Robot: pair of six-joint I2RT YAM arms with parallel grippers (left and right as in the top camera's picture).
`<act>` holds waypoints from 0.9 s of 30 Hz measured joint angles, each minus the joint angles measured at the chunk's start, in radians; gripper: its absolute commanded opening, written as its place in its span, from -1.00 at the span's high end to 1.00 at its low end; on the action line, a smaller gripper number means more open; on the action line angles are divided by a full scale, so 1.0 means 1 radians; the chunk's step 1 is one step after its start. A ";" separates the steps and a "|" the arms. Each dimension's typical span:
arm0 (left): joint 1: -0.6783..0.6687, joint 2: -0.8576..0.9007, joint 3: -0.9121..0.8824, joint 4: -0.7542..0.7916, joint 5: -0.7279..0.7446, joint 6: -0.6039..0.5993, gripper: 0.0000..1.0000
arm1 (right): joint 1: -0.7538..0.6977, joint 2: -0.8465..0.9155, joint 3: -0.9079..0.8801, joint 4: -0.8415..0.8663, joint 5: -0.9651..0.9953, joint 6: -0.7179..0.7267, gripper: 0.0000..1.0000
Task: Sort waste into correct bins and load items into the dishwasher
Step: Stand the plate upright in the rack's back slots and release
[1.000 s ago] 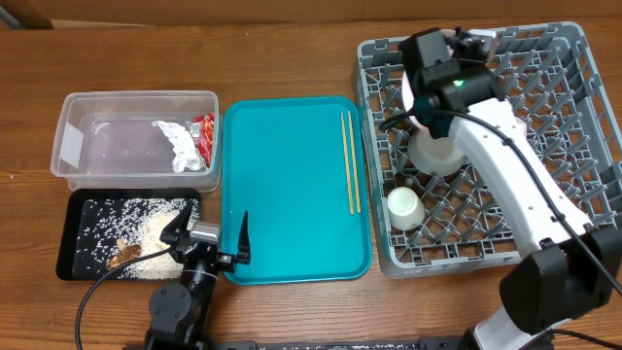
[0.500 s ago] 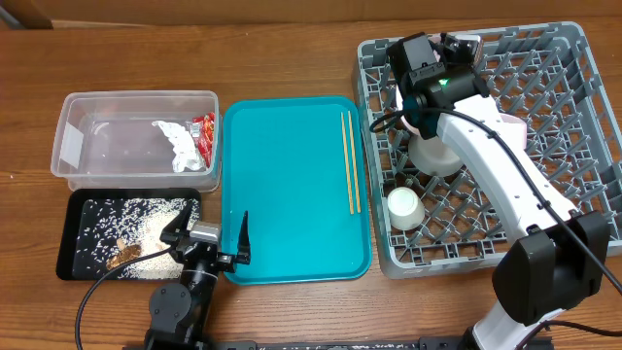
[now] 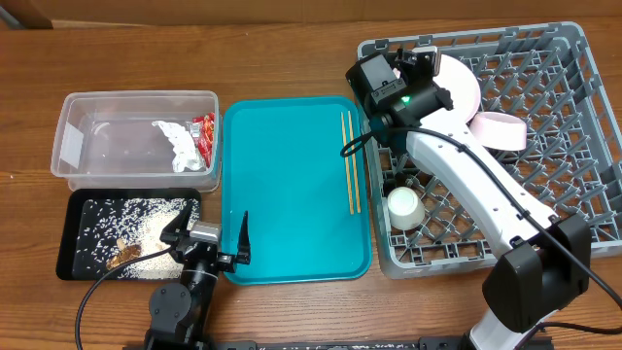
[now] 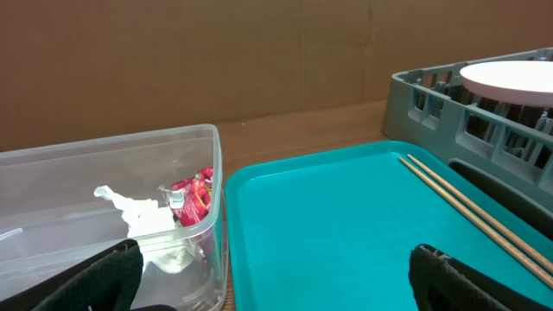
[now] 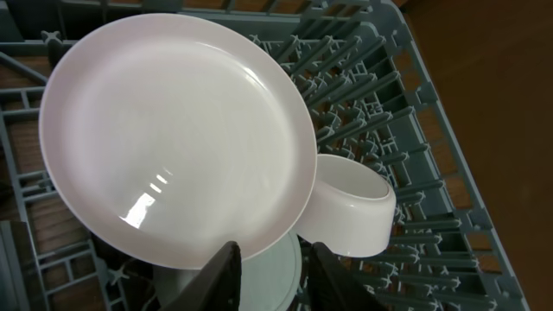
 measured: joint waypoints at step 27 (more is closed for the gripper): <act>0.000 0.000 0.000 0.000 0.000 0.000 -1.00 | -0.664 -0.017 0.012 0.015 -1.107 0.143 -0.01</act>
